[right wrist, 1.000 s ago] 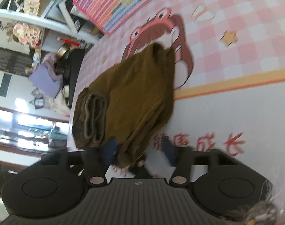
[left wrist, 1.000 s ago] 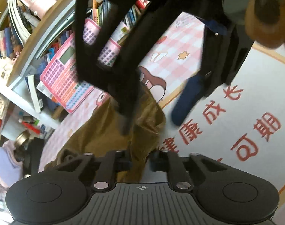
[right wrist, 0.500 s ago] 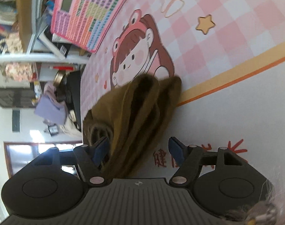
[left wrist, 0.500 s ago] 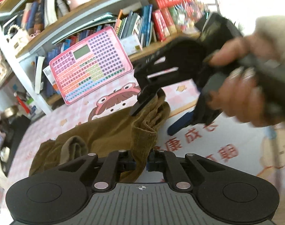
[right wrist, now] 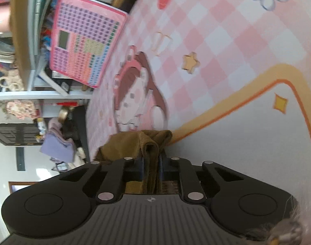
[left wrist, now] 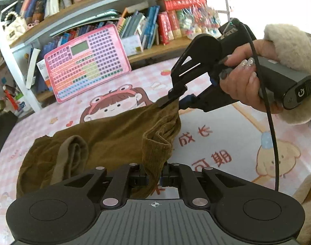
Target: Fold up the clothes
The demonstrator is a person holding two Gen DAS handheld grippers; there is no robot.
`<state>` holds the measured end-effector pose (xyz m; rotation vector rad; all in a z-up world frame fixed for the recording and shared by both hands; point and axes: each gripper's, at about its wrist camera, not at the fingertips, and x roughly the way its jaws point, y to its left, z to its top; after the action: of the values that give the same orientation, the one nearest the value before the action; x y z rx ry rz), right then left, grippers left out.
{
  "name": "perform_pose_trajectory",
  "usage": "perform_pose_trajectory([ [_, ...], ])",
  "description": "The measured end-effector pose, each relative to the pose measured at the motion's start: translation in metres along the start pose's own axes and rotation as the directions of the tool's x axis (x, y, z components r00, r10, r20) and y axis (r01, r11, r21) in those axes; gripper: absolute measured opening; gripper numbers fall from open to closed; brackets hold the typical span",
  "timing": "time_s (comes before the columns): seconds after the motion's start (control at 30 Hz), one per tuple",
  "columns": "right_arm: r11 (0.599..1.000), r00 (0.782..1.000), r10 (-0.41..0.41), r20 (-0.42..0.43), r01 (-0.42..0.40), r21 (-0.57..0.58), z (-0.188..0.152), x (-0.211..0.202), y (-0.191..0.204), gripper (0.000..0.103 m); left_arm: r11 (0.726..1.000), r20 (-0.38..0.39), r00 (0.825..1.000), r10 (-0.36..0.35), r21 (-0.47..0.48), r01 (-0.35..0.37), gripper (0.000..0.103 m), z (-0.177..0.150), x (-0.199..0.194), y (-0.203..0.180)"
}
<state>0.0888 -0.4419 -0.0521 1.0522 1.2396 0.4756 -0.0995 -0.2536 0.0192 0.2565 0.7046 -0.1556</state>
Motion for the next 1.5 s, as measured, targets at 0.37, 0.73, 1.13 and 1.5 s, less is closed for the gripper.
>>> perform_pose_trajectory([
  [0.37,0.977,0.983,0.182,-0.018,-0.183,-0.11,-0.025,0.033,0.105,0.012,0.925,0.173,0.985,-0.027,-0.368,0.09,0.008,-0.014,-0.046,0.099],
  [0.73,0.972,0.996,0.074,0.04,-0.064,-0.225,-0.083,0.137,0.183,0.012,0.82,0.147,0.981,-0.124,-0.542,0.185,0.01,-0.073,-0.034,0.233],
  [1.13,0.956,0.966,-0.086,0.242,0.149,-0.253,-0.122,0.191,0.189,0.045,0.847,-0.032,0.959,-0.281,-0.478,0.232,0.052,-0.121,-0.001,0.307],
  [1.5,0.738,0.817,-0.332,0.472,0.537,-0.41,-0.212,0.14,0.157,0.049,0.783,0.081,0.916,-0.393,-0.493,0.379,0.061,-0.073,0.051,0.338],
])
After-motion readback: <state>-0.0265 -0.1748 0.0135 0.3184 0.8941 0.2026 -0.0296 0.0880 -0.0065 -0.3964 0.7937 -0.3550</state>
